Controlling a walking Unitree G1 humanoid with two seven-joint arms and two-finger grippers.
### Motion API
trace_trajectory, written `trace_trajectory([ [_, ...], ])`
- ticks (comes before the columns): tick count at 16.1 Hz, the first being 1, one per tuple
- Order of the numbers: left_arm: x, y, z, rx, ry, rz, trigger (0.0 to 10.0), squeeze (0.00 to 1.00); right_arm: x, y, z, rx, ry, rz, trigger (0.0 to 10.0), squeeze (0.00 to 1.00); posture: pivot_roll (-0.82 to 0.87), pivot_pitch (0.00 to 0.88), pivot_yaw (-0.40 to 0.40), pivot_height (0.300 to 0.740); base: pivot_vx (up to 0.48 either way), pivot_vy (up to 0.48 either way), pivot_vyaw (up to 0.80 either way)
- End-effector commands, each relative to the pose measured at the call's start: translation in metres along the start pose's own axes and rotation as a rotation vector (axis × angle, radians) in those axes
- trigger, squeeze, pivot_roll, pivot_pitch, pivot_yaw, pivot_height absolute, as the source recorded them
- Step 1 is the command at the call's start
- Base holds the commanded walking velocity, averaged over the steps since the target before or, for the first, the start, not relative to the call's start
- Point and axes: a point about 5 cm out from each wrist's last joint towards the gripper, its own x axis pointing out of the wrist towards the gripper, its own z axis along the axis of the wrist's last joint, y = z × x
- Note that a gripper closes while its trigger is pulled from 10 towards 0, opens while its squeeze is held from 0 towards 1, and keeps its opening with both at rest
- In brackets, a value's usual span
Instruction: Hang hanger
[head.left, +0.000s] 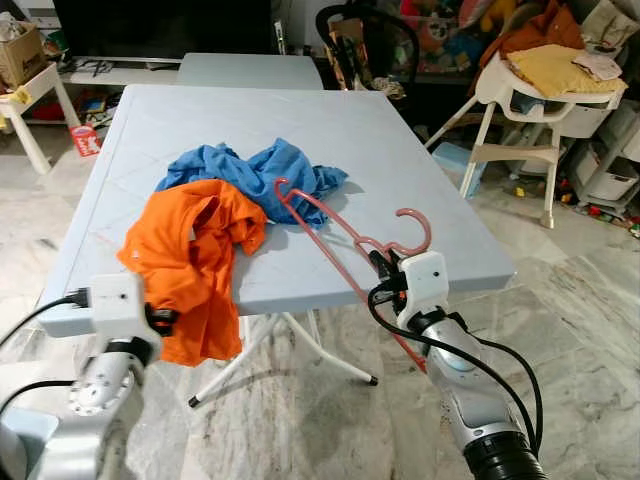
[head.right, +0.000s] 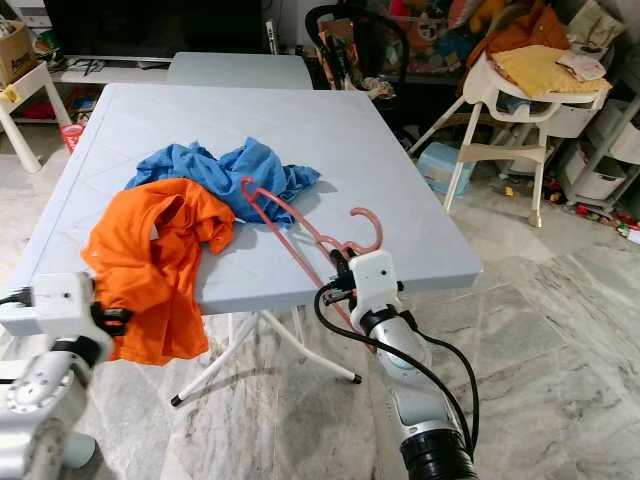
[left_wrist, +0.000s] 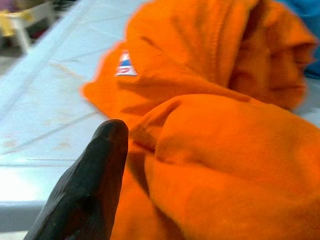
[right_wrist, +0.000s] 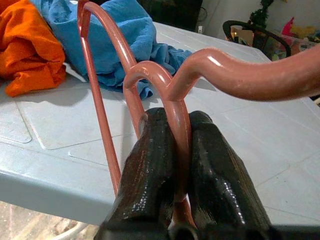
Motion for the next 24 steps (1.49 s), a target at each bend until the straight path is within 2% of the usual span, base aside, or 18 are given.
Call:
trace_trajectory([
  [1,-0.003,0.002,0.000,0.012,0.030,0.033,10.0,1.00,-0.003,0.001,-0.011,0.002,0.061,0.008,10.0,0.00,0.04,0.018,-0.072,0.740,0.000,0.000,0.00],
  [3,-0.003,0.001,-0.003,-0.023,0.068,0.066,10.0,1.00,-0.003,0.002,-0.012,0.003,0.061,0.009,10.0,0.00,0.04,0.017,-0.070,0.740,0.000,0.000,0.00],
  [7,0.002,-0.002,-0.004,0.006,0.138,0.048,10.0,1.00,-0.001,0.003,-0.011,0.005,0.056,0.010,10.0,0.00,0.04,0.015,-0.071,0.740,0.000,0.000,0.00],
  [10,0.013,-0.001,0.000,-0.014,0.146,0.080,10.0,1.00,-0.001,0.002,-0.011,0.004,0.055,0.007,10.0,0.00,0.04,0.013,-0.069,0.740,0.000,0.000,0.00],
  [13,0.029,0.004,-0.003,0.024,0.189,0.083,10.0,1.00,0.000,0.003,-0.010,0.006,0.054,0.008,10.0,0.00,0.04,0.014,-0.068,0.740,0.000,0.000,0.00],
  [14,0.039,0.009,-0.002,0.035,0.190,0.109,10.0,0.00,0.000,0.004,-0.010,0.008,0.052,0.008,10.0,0.00,0.03,0.013,-0.065,0.740,0.000,0.000,0.00],
  [21,0.093,-0.001,0.016,0.052,0.196,0.076,10.0,0.00,-0.001,0.005,-0.010,0.013,0.050,0.001,10.0,0.00,0.01,0.011,-0.052,0.740,0.000,0.000,0.00],
  [24,0.107,0.007,0.034,0.049,0.137,0.117,10.0,0.00,-0.002,0.005,-0.010,0.014,0.050,-0.004,10.0,0.00,0.00,0.014,-0.046,0.740,0.000,0.000,0.00],
])
